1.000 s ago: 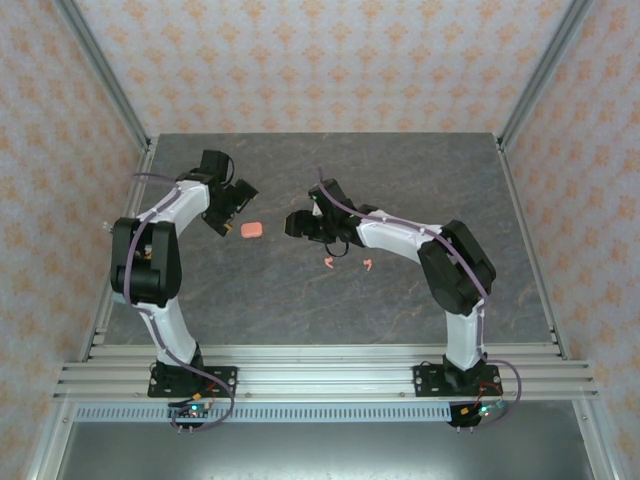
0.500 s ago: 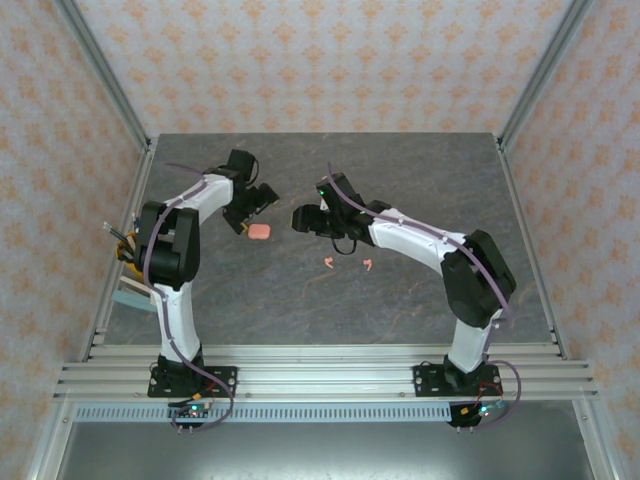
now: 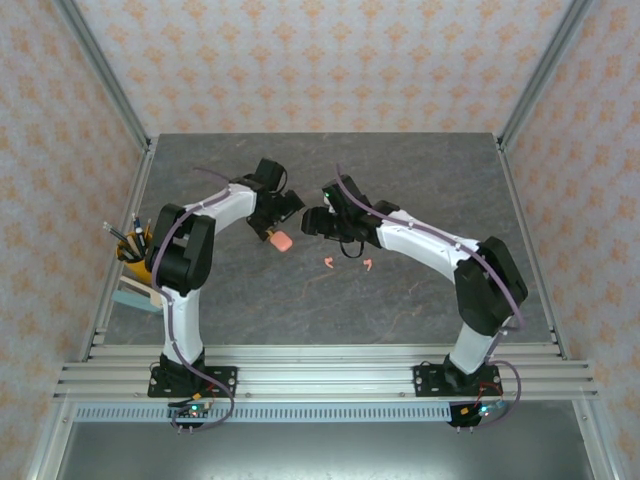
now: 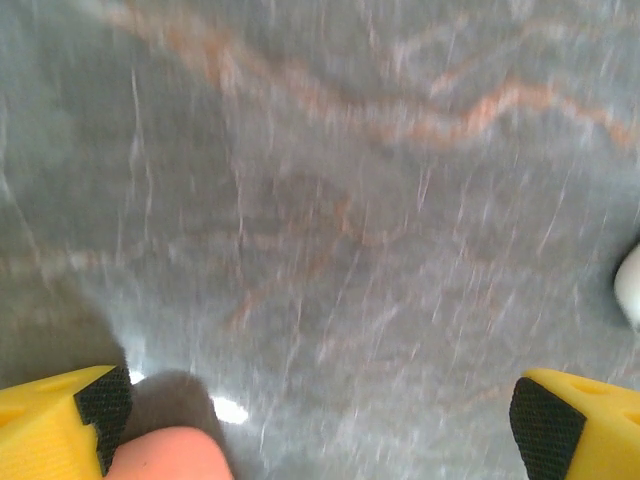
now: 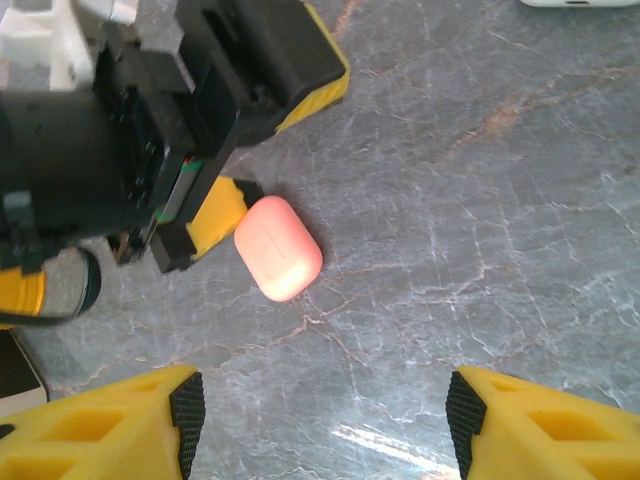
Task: Insert wireless bluetooth earbuds into charging case
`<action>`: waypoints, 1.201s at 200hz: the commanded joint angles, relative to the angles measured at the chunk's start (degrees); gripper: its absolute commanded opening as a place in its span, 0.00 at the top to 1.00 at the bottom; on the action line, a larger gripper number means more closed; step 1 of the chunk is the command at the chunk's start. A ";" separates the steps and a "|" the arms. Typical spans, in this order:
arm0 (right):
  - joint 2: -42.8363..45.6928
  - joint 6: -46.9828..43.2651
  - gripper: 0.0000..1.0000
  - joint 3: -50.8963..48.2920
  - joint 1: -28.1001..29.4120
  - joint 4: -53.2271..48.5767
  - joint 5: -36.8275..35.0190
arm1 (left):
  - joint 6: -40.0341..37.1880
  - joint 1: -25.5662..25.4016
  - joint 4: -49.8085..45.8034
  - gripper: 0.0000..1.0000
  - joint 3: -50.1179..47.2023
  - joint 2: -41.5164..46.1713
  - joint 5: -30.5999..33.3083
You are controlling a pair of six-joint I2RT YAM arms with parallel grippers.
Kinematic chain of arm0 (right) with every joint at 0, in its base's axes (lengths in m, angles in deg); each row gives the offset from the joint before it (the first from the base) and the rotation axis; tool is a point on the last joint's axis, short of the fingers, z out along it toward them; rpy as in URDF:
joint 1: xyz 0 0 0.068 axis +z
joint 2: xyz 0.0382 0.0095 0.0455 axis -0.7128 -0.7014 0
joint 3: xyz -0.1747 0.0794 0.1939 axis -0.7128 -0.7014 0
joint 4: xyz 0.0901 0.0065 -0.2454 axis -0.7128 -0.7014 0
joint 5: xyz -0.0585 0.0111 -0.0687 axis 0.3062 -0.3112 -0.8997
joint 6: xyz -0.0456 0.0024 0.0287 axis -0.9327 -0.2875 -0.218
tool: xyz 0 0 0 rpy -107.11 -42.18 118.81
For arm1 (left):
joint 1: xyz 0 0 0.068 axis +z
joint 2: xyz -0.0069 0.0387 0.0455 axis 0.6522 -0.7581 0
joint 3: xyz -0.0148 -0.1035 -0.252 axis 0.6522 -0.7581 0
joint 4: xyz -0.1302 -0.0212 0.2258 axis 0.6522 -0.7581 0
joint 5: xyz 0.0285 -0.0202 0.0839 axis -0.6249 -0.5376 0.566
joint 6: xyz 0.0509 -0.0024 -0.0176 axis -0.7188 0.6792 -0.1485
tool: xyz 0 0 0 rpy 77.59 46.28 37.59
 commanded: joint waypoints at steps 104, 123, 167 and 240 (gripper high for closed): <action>-1.18 -20.89 0.33 6.63 -0.10 -14.68 -0.33 | -2.23 0.21 -14.63 0.00 -0.27 17.22 9.67; -4.80 -26.47 0.33 10.76 -0.15 -17.65 -0.59 | -1.76 1.63 -14.70 0.00 -2.29 19.82 8.90; -15.18 -24.45 0.33 21.32 -0.20 -21.20 -1.50 | -1.64 4.40 -13.00 0.00 -7.58 23.79 5.53; -16.81 -2.78 0.33 24.09 -1.07 -21.95 -3.07 | -13.73 4.51 -18.18 0.00 -10.17 24.59 7.33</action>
